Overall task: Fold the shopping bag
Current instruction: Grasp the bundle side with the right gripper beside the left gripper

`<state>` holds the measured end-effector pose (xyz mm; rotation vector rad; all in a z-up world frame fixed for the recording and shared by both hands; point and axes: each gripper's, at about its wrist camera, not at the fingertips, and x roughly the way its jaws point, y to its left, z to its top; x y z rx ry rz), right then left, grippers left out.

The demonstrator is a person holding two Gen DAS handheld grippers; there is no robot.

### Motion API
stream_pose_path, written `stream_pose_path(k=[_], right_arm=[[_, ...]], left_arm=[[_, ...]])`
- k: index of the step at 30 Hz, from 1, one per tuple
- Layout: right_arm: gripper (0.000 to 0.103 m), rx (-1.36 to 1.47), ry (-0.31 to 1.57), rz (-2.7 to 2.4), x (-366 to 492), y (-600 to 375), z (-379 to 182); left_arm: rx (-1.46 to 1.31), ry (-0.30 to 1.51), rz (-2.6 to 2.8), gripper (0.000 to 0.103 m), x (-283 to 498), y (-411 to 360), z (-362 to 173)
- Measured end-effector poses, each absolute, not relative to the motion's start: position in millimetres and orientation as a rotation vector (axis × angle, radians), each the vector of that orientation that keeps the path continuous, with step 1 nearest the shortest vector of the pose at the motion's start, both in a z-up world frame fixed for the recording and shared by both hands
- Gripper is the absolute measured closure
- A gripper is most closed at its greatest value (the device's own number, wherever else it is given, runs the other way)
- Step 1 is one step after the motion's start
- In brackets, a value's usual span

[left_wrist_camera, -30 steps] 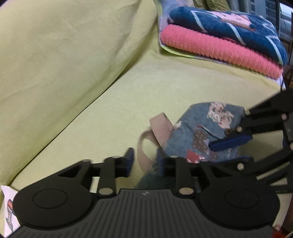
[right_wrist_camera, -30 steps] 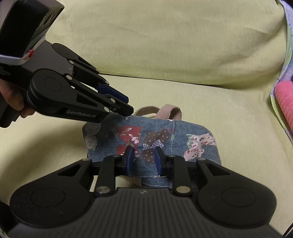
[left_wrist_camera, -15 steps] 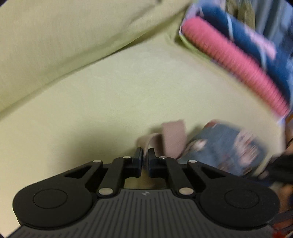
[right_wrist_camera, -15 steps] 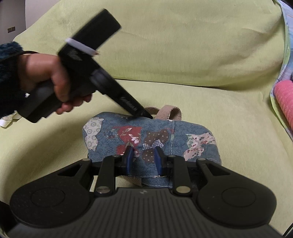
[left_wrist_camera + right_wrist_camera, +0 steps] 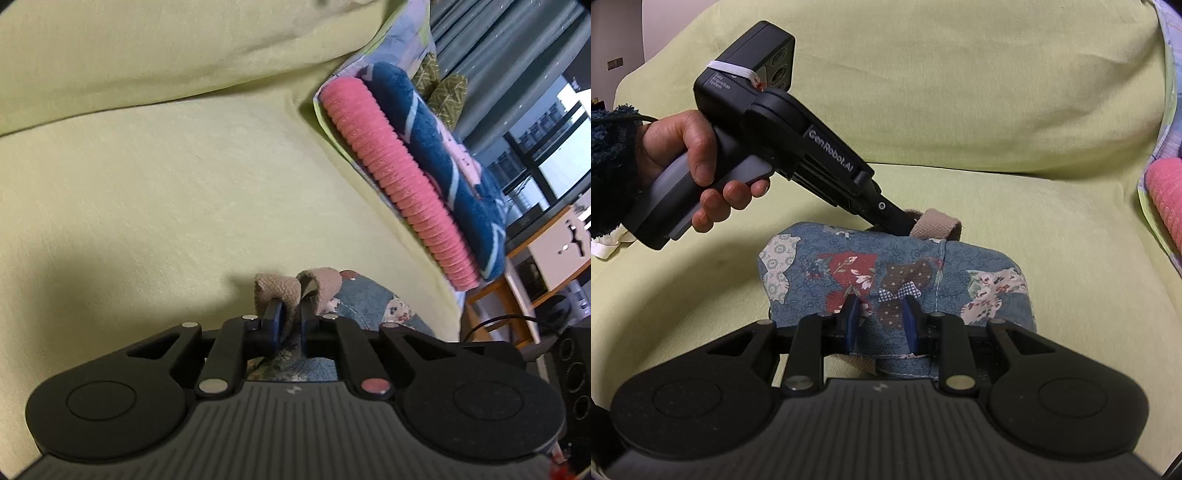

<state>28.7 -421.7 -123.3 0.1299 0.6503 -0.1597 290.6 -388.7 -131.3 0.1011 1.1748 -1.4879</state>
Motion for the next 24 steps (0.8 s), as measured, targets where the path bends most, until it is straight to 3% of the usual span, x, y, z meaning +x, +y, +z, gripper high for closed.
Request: stream_pose_path(k=[2,6,15,17,19,24], right_arm=[[0.08,0.13,0.65,-0.158,29,-423,-124],[0.08,0.131,0.651,-0.154,30,-423,-124],[0.08,0.134,0.644,-0.154,29,-425,-125],[0.08,0.134,0.644,-0.153,30,-425,-125],[0.08,0.131,0.646,-0.153,31,-424,-125],[0.08,0.141,0.657,-0.148,31,-426,-124]], left_arm=[[0.072,1.193,-1.492,0.084,296,-384,-135],[0.018,1.219,-1.523,0.047,302,-379,-139],[0.043,1.213,-1.473,0.04,297,-404,-147],[0.01,1.216,-1.458,0.045,299,-402,-149],[-0.007,1.201,-1.497,0.063,297,-399,-148],[0.122,1.068,-1.681,0.065,276,-389,-130]])
